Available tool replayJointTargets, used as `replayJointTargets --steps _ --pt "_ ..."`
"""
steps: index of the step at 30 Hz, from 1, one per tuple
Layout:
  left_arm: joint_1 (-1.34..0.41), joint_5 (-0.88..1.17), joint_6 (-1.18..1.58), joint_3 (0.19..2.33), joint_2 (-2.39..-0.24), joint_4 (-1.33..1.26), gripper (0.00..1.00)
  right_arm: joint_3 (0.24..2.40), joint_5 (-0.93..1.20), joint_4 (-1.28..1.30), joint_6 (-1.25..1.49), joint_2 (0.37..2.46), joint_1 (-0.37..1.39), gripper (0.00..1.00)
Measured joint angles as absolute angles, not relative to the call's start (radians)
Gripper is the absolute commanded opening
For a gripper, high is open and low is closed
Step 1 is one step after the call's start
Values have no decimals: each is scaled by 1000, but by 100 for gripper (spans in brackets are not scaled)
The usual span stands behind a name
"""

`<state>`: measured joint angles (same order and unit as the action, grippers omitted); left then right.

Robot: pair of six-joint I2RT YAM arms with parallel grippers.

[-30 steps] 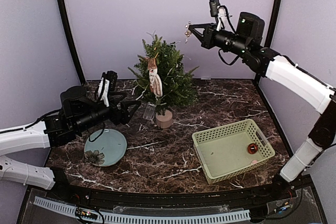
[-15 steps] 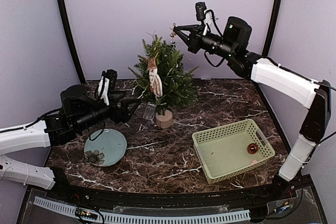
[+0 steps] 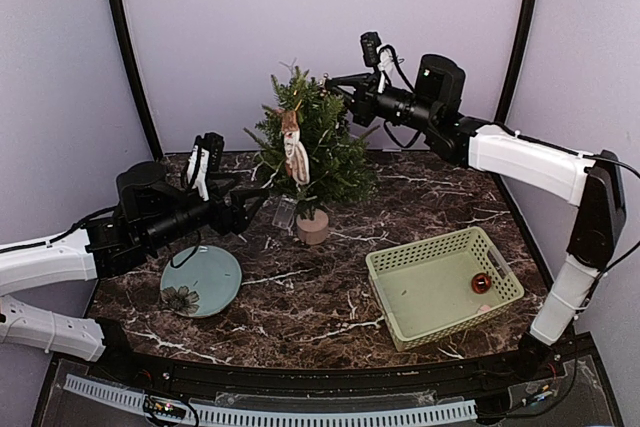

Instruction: Decorate the small christmas tree

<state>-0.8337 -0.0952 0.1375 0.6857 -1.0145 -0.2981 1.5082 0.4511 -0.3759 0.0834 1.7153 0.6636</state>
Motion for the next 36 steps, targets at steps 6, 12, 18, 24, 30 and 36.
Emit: replayJointTargets --steps 6,12,18,24,30,36 --pt "-834 -95 138 686 -1015 -299 81 1476 450 -374 90 1715 665 18" --pt "-833 -97 139 686 -1015 -300 82 1476 450 -376 91 1713 668 29" --pt "-833 -102 148 683 -1003 -304 82 1476 441 -366 101 1684 669 48" --pt "-827 -115 168 668 -975 -305 82 1470 418 -358 105 1624 670 67" --pt "-822 -121 201 645 -963 -305 82 1430 371 -324 115 1552 666 68" --pt "-813 -126 309 574 -949 -318 80 1297 336 -279 214 1456 579 65"
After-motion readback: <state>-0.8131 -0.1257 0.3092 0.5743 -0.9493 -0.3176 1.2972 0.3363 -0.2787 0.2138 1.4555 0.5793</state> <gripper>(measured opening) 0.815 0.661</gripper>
